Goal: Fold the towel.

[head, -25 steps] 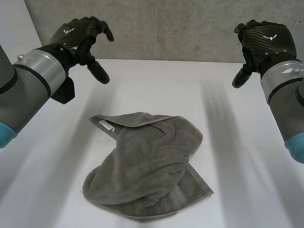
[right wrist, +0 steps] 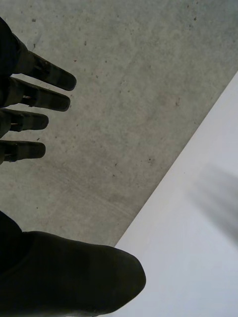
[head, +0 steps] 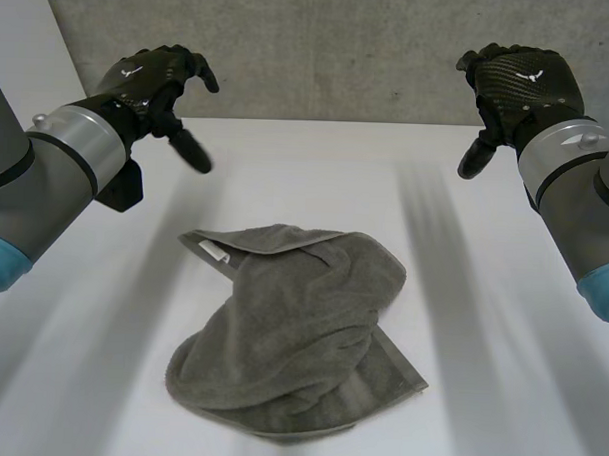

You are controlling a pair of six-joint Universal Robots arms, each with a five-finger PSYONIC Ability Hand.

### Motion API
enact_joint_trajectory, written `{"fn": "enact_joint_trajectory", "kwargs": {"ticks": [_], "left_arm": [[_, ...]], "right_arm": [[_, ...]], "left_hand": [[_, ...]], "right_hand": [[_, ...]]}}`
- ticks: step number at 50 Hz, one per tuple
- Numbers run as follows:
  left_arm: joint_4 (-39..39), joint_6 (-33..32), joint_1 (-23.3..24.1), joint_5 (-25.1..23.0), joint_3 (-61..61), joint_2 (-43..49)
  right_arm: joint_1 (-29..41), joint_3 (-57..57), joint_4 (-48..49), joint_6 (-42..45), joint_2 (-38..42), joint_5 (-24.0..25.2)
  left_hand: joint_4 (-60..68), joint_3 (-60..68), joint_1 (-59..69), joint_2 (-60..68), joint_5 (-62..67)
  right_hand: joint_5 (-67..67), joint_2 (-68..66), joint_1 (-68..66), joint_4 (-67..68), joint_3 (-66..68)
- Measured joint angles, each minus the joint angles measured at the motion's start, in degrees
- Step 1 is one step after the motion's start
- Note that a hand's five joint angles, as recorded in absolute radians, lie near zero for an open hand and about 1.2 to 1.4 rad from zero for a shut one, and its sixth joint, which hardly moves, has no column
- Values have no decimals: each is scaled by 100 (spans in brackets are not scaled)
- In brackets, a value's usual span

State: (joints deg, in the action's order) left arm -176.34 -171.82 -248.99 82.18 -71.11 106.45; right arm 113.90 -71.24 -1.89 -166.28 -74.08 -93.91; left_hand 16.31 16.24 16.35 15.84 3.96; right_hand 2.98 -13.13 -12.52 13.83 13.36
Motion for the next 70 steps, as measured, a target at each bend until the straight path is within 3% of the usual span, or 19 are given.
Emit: {"fn": "enact_joint_trajectory", "kwargs": {"ticks": [13,18,21,27,34,43,51,57,64,70], "left_arm": [[44,-39,12,-28,-122,-33],[201,-281,18,-219,-565,-195],[324,-724,3,-525,-1038,-413],[643,-2263,-234,-1333,-2368,-1049],[998,-3949,-673,-1853,-3785,-1649],[974,-4541,-964,-1878,-4642,-1622],[501,-4514,-1056,-1857,-4793,-1078],[36,-4462,-967,-1840,-4732,-584],[-347,-4428,-858,-1817,-4615,-178],[-534,-4421,-822,-1807,-4577,-89]], "right_arm": [[-52,1,-108,74,-5,116],[-58,-42,-722,326,-9,717],[-91,-171,-1264,584,-8,1309],[-362,-827,-2160,1245,-36,2565],[-625,-2045,-2392,2243,-229,3291],[-645,-3223,-2239,3074,-363,3386],[-568,-3666,-1593,3087,-255,3367],[-543,-3783,-956,2996,-71,3356],[-542,-3790,-529,2940,177,3355],[-543,-3763,-371,2878,259,3356]], "left_hand": [[0,0,0,-7,1],[11,9,10,11,123],[16,33,14,73,304],[424,466,453,503,734],[517,568,592,606,851],[624,664,688,696,949],[625,664,688,696,951],[625,664,689,697,954],[1068,1109,1090,1136,1342],[2434,2184,2325,2223,2652]], "right_hand": [[0,0,0,0,0],[0,0,0,0,0],[0,0,0,0,0],[28,-25,-93,12,18],[321,-230,-346,156,211],[587,-476,-569,405,456],[686,-541,-674,488,535],[1474,-1426,-1435,1347,1393],[3366,-3358,-3445,3252,3300],[5592,-5507,-5634,5427,5434]]}}
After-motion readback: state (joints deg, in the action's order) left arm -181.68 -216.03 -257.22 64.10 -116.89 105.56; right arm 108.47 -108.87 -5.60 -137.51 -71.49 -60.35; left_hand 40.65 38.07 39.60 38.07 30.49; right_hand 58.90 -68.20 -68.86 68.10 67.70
